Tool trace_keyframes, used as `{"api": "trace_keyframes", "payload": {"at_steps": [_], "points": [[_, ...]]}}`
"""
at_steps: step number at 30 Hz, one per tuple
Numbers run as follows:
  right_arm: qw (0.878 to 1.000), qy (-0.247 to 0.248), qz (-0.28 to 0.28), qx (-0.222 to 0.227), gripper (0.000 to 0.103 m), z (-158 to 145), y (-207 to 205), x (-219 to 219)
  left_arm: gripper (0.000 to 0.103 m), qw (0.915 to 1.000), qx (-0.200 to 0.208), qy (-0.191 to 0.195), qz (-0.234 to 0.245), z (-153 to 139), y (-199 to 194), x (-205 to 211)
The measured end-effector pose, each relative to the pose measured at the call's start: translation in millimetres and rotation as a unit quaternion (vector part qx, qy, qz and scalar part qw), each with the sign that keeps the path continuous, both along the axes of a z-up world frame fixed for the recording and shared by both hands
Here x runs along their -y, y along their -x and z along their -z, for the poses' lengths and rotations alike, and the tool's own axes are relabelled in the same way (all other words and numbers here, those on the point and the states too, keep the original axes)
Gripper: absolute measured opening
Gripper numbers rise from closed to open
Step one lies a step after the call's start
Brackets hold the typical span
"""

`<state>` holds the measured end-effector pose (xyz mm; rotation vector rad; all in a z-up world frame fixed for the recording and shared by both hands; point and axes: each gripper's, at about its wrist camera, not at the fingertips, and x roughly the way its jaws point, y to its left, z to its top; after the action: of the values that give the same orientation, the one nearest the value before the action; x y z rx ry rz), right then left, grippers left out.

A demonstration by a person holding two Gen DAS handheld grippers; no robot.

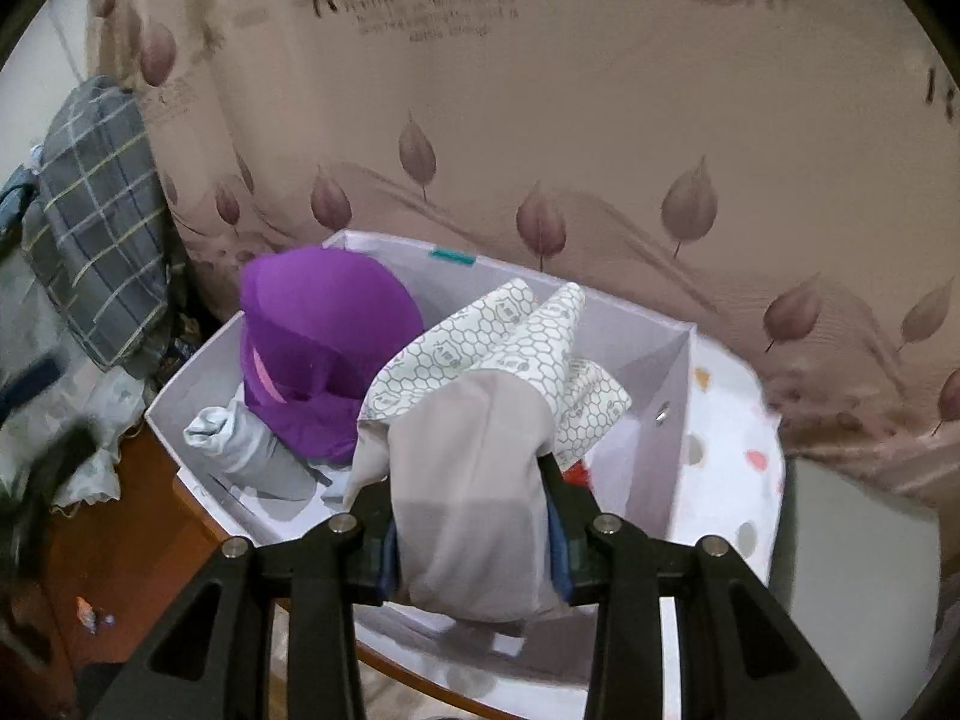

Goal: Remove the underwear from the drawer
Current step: 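Release the patterned cloth into the white box with the right tool while the left tool returns to the drawer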

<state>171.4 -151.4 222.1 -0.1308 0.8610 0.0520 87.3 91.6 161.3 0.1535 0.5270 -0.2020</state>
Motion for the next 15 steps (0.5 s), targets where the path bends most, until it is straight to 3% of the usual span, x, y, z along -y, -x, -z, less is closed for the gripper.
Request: {"api": "trace_keyframes", "payload": {"at_steps": [3, 6, 11, 15], "points": [[0.999, 0.02, 0.009, -0.028, 0.038, 14.9, -17.1, -5.3, 0.085, 0.9996, -0.013, -0.012, -0.022, 26.4, 17.2, -11.0], [0.998, 0.009, 0.026, -0.06, 0.039, 27.5, -30.5, -3.6, 0.086, 0.9985, -0.046, -0.004, -0.03, 57.4, 18.3, -12.8], [0.996, 0.018, 0.045, -0.074, 0.042, 42.1, -39.3, -3.8, 0.086, 0.9956, -0.078, -0.033, -0.04, 107.1, 13.2, 2.0], [0.995, 0.031, 0.054, -0.079, 0.047, 49.9, -42.9, -5.0, 0.086, 0.9931, -0.112, -0.019, -0.027, 134.3, 7.8, 8.9]]}}
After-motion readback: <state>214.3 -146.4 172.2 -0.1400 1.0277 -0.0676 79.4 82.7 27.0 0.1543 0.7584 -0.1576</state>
